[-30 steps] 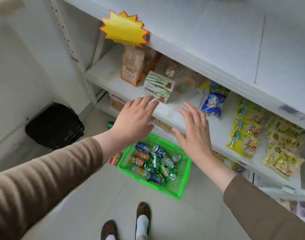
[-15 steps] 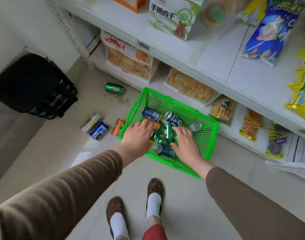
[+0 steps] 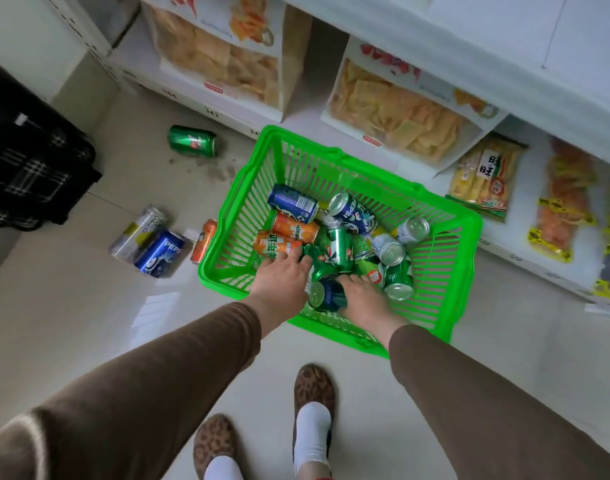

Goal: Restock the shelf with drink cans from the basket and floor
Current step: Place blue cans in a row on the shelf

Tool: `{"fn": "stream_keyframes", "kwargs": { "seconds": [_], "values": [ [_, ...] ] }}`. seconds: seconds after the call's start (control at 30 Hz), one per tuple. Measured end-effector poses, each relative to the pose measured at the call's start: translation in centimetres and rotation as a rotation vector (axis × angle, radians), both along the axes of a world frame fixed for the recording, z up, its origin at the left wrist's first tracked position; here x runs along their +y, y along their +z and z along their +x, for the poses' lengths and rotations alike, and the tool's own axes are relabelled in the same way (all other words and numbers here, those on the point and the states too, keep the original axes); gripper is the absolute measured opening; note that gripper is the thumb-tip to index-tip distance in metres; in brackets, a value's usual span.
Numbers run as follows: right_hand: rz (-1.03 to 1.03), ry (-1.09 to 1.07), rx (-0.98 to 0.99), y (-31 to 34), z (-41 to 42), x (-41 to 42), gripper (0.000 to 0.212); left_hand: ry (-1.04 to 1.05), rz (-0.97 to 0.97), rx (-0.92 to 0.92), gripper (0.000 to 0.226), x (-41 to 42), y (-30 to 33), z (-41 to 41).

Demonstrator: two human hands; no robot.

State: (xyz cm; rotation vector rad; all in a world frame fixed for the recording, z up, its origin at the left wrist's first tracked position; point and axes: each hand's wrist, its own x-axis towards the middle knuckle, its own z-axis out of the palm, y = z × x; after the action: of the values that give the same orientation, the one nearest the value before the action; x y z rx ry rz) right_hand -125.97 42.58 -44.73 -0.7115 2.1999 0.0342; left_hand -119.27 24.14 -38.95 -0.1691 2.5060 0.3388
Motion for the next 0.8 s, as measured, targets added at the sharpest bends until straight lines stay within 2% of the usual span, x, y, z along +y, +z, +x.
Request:
{"fn": "stream_keyframes", "kwargs": {
  "seconds": [0.2,0.33,0.4,0.47,0.6,0.73,0.8],
  "values": [
    [-0.031,-0.006,-0.096,-2.2,-0.2,-0.1,0.074,0.024,0.023,-0.019,0.068,-0.5,-2.2,-0.5],
    [-0.162,-0.143,-0.059,-0.3,-1.5,0.8,0.039,0.080,0.053,-0.020,0.068,-0.7,-0.5,-0.3],
    [-0.144,-0.230,-0.112,1.6,-2.0,0.6,0.049,0.114,0.074,-0.022,0.066,-0.8,1.6,-0.3],
    [-0.076,-0.198,-0.168,3.4,-2.0,0.2,0.062,0.133,0.090,-0.021,0.065,-0.8,3.8,-0.1],
    [0.027,-0.101,-0.127,3.7,-0.8,-0.3,0.065,0.110,0.069,0.033,0.062,-1.2,5.4,0.2],
    [0.025,-0.066,-0.056,1.1,0.3,-0.8,0.056,0.037,0.047,0.007,0.055,-0.8,3.0,0.2],
    [0.015,-0.070,-0.076,-0.5,0.1,-0.8,0.059,0.008,0.049,0.001,0.055,-0.4,1.3,0.0]
  ]
}}
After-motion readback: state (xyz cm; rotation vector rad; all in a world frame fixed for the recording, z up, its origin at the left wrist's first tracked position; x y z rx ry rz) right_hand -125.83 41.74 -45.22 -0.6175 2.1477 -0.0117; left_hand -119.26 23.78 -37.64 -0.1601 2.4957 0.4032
